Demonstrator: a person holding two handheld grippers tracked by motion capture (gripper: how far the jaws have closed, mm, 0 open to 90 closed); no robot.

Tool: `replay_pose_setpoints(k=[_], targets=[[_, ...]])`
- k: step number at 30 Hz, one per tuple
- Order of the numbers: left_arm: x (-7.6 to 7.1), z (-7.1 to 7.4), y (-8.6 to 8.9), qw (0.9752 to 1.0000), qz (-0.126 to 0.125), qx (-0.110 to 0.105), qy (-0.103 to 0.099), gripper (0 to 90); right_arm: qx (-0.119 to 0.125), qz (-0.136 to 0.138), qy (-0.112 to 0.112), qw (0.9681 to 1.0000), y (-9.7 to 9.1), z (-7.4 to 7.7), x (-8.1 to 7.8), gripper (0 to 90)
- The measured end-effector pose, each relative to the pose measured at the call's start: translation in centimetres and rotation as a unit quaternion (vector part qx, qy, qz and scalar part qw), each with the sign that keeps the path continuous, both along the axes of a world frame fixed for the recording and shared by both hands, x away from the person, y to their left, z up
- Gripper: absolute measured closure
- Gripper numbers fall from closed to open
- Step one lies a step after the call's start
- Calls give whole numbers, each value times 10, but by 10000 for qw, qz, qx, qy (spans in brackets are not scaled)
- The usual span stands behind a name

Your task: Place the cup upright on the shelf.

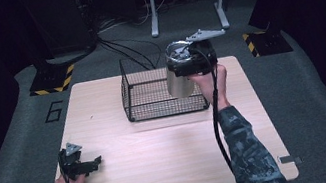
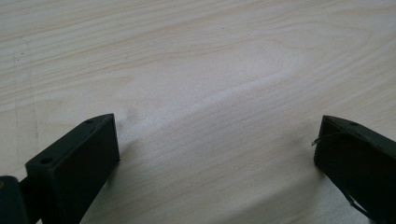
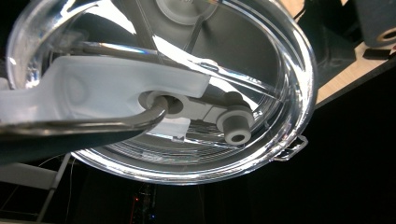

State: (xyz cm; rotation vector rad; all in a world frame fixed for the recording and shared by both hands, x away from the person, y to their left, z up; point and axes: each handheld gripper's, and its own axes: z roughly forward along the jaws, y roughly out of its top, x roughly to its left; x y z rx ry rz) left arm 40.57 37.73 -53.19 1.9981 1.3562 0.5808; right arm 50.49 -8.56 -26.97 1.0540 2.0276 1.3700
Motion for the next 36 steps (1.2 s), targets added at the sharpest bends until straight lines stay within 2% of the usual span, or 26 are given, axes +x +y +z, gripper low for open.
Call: replay_pose_setpoints(k=[9,11,12,14,19,23,33,36], targets=[[0,0,0,10000,-13,11,9,0,-31,-163,171,9997,7,-4,24,39],[0,0,0,10000,13,8,-20,0,-47,-182,161,9997,9,-5,28,39],[0,1,0,10000,-20,14,41,0,-47,-192,154,9997,10,-5,30,39],[0,0,0,10000,21,1,-30,0,-49,-188,150,9997,11,-6,34,39],[0,1,1,10000,-34,35,44,0,-112,-264,205,9994,19,-8,44,39],[0,-1,0,10000,10,7,-48,0,-105,-295,188,9993,23,-9,51,39],[0,0,0,10000,-5,37,-26,0,-217,-414,245,9986,32,-10,66,39],[0,-1,-1,10000,30,-20,-34,0,-238,-445,259,9984,34,-12,71,39]])
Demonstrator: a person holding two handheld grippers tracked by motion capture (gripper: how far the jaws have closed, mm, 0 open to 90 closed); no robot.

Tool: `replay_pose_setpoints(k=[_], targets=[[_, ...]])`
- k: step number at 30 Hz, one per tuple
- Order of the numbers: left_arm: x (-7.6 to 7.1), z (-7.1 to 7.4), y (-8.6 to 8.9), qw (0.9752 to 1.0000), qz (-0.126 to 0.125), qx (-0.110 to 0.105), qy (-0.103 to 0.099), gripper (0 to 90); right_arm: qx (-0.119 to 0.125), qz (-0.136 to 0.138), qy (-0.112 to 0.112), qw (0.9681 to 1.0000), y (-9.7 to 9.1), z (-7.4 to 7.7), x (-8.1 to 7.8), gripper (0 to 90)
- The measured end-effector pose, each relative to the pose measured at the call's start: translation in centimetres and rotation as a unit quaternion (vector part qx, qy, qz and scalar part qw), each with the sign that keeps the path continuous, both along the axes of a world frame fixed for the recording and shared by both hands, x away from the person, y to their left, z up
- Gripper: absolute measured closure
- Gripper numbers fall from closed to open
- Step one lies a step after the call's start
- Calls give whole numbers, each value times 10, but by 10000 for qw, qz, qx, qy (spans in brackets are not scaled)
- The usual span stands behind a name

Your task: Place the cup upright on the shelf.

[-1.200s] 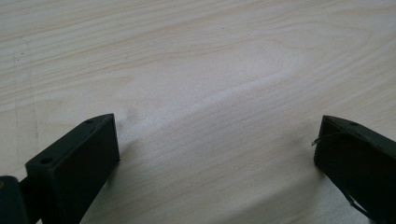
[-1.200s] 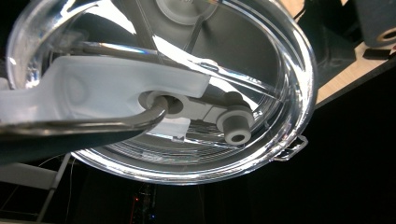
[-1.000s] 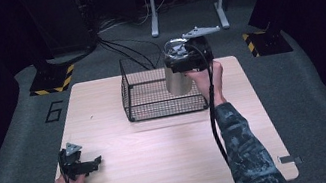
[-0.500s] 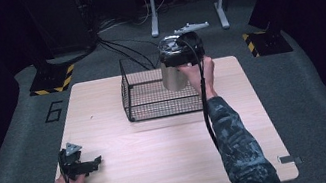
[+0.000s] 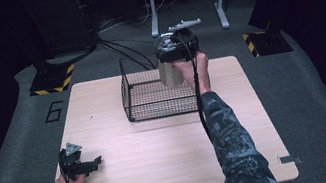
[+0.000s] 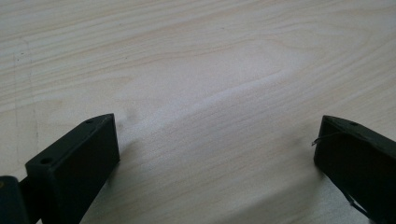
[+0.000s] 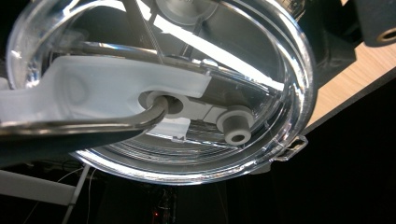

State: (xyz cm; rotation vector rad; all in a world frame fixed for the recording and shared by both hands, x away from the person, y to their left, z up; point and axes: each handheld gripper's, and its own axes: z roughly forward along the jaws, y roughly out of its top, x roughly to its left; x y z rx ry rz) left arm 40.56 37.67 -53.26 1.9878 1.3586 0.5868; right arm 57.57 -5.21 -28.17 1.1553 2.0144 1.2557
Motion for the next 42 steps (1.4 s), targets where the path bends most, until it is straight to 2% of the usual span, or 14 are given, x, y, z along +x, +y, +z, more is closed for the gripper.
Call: replay_pose_setpoints(k=[11,21,30,31,32,33,35,42], targets=[[0,1,1,10000,-45,39,38,0,-74,-193,80,9998,3,-15,17,39],[0,1,1,10000,-44,37,37,0,-148,-254,158,9994,10,-32,31,39],[0,0,1,10000,-53,26,29,0,-33,-350,362,9987,12,-52,40,38],[0,2,1,9999,-86,49,108,0,-25,-346,369,9987,12,-54,42,39],[0,1,1,10000,-64,41,63,0,-22,-350,379,9987,11,-56,42,38],[0,2,1,9999,-83,42,114,0,8,-384,444,9983,12,-59,42,39],[0,2,2,9998,-105,69,124,0,0,-382,435,9983,11,-64,45,38],[0,2,2,9999,-92,74,100,0,49,-449,616,9971,14,-77,48,38]])
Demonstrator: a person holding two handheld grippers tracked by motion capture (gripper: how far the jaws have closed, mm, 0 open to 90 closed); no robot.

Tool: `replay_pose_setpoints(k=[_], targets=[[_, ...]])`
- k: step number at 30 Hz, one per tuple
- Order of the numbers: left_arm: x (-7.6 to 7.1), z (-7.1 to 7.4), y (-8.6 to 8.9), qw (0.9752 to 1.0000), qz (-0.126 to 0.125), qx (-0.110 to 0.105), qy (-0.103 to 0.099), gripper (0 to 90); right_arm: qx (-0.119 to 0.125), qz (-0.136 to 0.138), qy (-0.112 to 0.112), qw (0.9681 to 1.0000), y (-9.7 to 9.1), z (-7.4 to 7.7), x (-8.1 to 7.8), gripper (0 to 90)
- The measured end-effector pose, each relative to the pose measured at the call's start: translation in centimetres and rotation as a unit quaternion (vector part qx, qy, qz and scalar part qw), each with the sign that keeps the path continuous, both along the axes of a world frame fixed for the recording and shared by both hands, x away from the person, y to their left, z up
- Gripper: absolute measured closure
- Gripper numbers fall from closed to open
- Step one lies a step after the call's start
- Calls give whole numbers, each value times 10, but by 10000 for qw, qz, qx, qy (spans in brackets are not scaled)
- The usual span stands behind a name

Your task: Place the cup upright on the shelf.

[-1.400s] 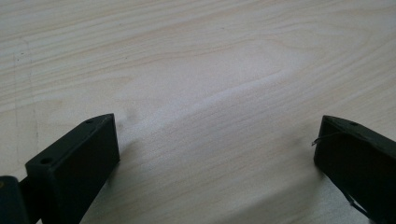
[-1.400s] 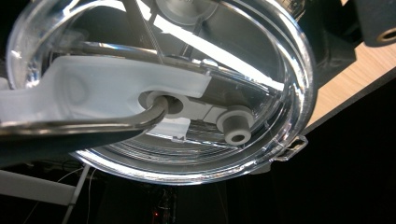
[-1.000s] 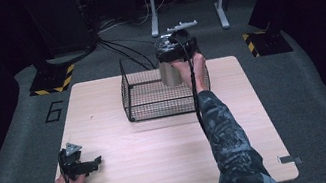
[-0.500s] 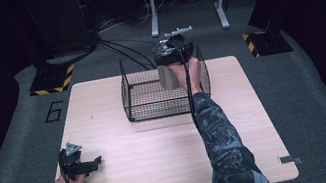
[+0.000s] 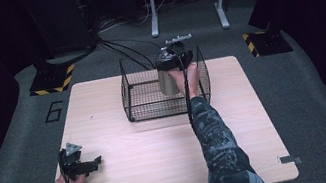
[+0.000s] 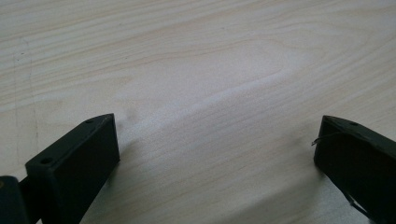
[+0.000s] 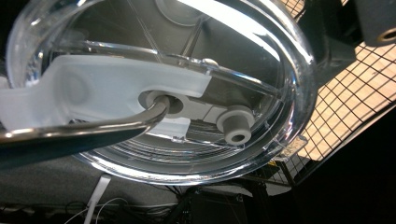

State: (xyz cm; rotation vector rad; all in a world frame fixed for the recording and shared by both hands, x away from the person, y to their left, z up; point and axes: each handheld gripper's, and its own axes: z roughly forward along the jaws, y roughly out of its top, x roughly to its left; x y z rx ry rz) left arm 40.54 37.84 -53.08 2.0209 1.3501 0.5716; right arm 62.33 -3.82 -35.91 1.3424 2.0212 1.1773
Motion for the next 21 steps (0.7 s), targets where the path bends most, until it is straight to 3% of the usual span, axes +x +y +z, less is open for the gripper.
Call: replay_pose_setpoints(k=[21], targets=[[0,-2,-1,9999,82,-53,-97,0,-105,0,203,9997,10,-26,4,38]])
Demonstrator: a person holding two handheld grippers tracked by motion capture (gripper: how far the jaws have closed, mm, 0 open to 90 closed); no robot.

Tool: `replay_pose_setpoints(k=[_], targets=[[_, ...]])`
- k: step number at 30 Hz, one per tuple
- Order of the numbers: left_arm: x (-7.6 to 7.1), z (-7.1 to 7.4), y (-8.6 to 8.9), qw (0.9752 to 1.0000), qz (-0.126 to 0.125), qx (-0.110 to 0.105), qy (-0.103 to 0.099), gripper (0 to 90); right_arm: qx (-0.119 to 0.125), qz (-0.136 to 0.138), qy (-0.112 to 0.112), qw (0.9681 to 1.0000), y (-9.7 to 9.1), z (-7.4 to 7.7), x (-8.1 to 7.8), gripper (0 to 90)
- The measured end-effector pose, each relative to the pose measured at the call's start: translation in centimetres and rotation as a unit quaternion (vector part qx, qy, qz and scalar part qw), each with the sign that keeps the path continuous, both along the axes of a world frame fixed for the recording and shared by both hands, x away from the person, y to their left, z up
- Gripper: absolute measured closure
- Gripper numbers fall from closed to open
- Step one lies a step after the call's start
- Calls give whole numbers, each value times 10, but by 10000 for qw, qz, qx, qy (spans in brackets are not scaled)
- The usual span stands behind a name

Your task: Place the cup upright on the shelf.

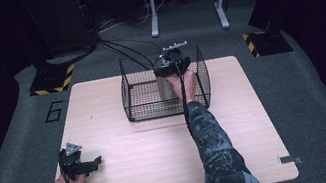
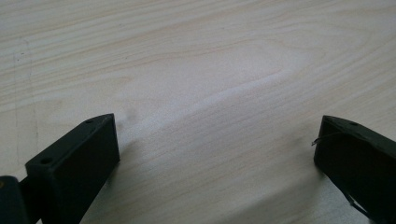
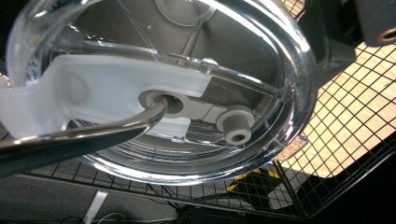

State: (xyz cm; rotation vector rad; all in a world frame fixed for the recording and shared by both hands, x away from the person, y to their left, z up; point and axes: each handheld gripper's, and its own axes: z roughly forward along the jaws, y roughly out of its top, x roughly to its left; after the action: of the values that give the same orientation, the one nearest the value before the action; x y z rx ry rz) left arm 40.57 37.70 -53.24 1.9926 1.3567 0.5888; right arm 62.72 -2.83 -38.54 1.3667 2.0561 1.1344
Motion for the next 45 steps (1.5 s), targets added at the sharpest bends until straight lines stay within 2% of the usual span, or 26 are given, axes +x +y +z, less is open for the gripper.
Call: replay_pose_setpoints(k=[9,11,13,15,16,17,18,21,22,23,28,32,36,41,42,43,45], targets=[[0,0,0,10000,-2,-4,-6,0,-6,6,10,10000,6,-6,2,38],[0,0,0,10000,-3,-4,-12,0,-102,59,-25,9999,6,-9,2,38],[0,1,1,10000,-38,19,49,0,-61,34,-5,10000,7,-11,2,38],[0,0,0,10000,-23,4,17,0,-146,97,-9,9998,7,-14,2,37],[0,1,1,10000,-44,21,70,0,-131,77,17,9999,8,-16,1,37],[0,0,0,10000,-13,-8,14,0,-120,54,13,9999,8,-17,1,37],[0,1,1,9999,-56,34,80,0,-110,54,14,9999,7,-18,1,37],[0,0,0,10000,-17,-3,20,0,-83,79,-11,9999,5,-19,-1,37],[0,0,0,10000,-6,-14,2,0,-103,116,-37,9999,4,-19,-2,37],[0,1,1,10000,-51,33,67,0,-91,107,-45,9999,4,-20,-3,37],[0,0,0,10000,-20,-1,32,0,-213,294,-223,9991,0,-25,-15,36],[0,0,0,10000,-6,-13,2,0,-177,335,-240,9990,-5,-26,-20,35],[0,0,0,10000,-10,-8,4,0,-331,384,-244,9984,-1,-25,-22,34],[0,0,0,10000,-2,-16,-5,0,-267,332,-121,9990,-2,-23,-20,32],[0,1,0,10000,-26,6,45,0,-272,332,-94,9990,-2,-24,-20,31],[0,0,0,10000,-5,-14,-1,0,-309,356,-134,9988,-2,-23,-20,30],[0,0,0,10000,-9,-10,4,0,-318,312,-74,9990,0,-22,-20,0]])
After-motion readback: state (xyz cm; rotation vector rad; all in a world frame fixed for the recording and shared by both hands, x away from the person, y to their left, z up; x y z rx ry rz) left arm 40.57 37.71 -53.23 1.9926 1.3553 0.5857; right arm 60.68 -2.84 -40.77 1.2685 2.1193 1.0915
